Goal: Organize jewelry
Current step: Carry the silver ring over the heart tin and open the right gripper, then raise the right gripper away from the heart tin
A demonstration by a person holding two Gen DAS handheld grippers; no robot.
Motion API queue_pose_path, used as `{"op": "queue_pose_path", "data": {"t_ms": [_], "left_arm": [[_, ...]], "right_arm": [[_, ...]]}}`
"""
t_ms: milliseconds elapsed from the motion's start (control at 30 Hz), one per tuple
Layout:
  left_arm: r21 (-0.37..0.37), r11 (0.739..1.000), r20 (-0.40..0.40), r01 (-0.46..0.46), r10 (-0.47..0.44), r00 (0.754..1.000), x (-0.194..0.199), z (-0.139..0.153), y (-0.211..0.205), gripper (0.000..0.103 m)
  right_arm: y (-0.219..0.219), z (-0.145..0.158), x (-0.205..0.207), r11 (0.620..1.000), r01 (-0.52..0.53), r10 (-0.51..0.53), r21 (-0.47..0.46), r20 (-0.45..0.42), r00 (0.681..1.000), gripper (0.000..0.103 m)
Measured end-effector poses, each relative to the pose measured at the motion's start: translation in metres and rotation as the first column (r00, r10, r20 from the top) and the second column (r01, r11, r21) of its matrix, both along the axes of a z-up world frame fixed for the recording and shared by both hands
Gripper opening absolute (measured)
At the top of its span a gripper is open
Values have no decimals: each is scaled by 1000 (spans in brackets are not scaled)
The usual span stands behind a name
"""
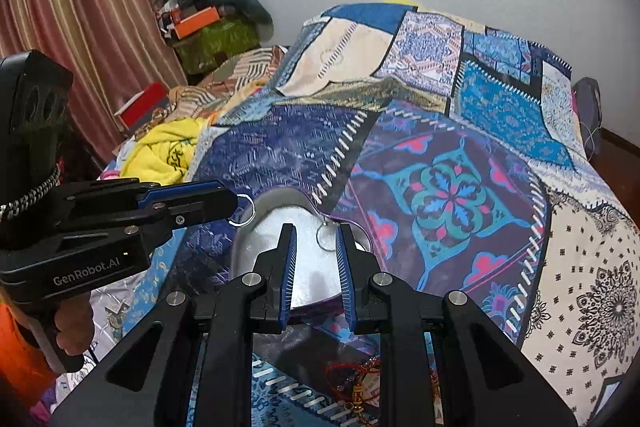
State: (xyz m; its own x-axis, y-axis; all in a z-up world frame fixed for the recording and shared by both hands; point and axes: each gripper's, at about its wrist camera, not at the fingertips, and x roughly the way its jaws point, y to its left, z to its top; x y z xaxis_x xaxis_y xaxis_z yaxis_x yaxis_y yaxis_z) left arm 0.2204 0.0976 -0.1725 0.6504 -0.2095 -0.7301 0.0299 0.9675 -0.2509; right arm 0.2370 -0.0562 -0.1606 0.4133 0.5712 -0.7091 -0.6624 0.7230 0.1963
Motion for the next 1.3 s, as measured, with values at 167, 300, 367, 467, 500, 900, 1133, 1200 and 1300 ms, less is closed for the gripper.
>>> {"op": "queue_pose_path", "data": {"t_ms": [167, 300, 367, 467, 500, 900, 1133, 1200, 1300], "left_arm": [[20, 999, -24, 43, -43, 999, 7, -8, -11, 14], [78, 996, -18, 53, -51, 999, 7, -8, -21, 14], [96, 994, -17, 49, -48, 999, 6, -6, -23, 14], [120, 992, -3, 28, -28, 1000, 4, 0, -23, 20], [125, 992, 3, 22, -23, 1000, 2, 2, -23, 24], [192, 981, 81, -27, 12, 997, -23, 39, -35, 59], [201, 979, 71, -18, 3, 998, -30, 48, -48, 70], [184, 983, 54, -1, -9, 998, -31, 48, -51, 70], [165, 986, 33, 25, -30, 999, -32, 45, -58, 70]], "right_arm": [[-6, -6, 2, 1000, 14, -15, -5, -21, 1000, 18], [-12, -9, 2, 999, 40, -40, -17, -19, 999, 18], [-15, -8, 2, 999, 46, -46, -23, -23, 999, 18], [-22, -3, 2, 998, 56, -57, -23, -23, 998, 18], [-24, -1, 1, 998, 58, -58, -20, -22, 998, 18], [-44, 33, -14, 991, 130, -129, -20, 73, 989, 53], [-68, 48, -23, 984, 175, -172, -22, 99, 980, 54], [-75, 49, -26, 982, 186, -182, -27, 104, 978, 54], [-87, 49, -31, 978, 205, -200, -36, 108, 974, 54]]}}
